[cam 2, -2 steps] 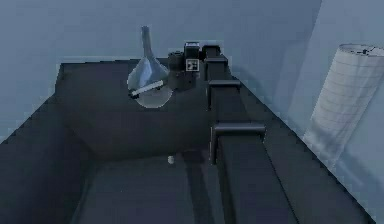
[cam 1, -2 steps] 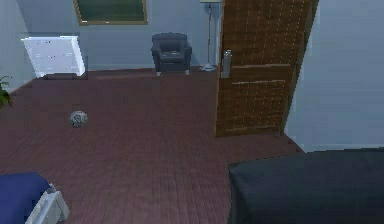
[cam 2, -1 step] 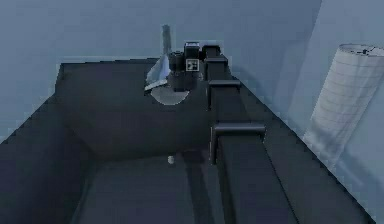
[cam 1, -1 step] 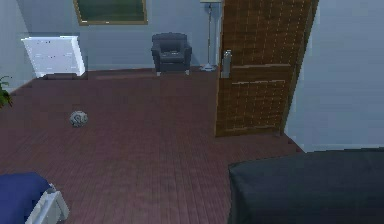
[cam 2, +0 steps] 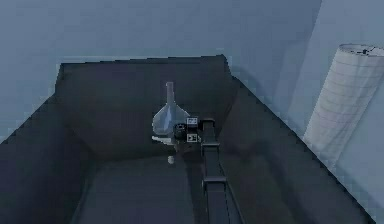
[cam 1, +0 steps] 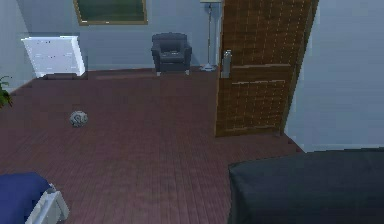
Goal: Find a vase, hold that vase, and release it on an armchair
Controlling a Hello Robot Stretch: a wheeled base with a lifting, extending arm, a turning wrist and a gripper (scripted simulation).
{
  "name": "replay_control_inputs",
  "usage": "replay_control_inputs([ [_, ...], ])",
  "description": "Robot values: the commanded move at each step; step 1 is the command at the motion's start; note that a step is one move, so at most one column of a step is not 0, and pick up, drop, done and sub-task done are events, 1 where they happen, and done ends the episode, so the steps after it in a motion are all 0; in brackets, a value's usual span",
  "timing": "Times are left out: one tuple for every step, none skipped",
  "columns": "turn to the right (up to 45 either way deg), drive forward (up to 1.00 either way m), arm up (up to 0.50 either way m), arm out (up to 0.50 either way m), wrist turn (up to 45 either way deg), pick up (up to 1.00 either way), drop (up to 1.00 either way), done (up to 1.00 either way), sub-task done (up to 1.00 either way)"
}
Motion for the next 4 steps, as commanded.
replay_control_inputs([
  [0.0,0.00,-0.32,0.00,0.0,0.00,0.00,0.00,0.00],
  [0.0,0.00,0.00,0.00,0.0,0.00,1.00,0.00,0.00],
  [0.0,0.00,0.10,0.00,0.0,0.00,0.00,0.00,0.00],
  [0.0,0.00,0.00,-0.08,0.0,0.00,0.00,0.00,0.00],
])
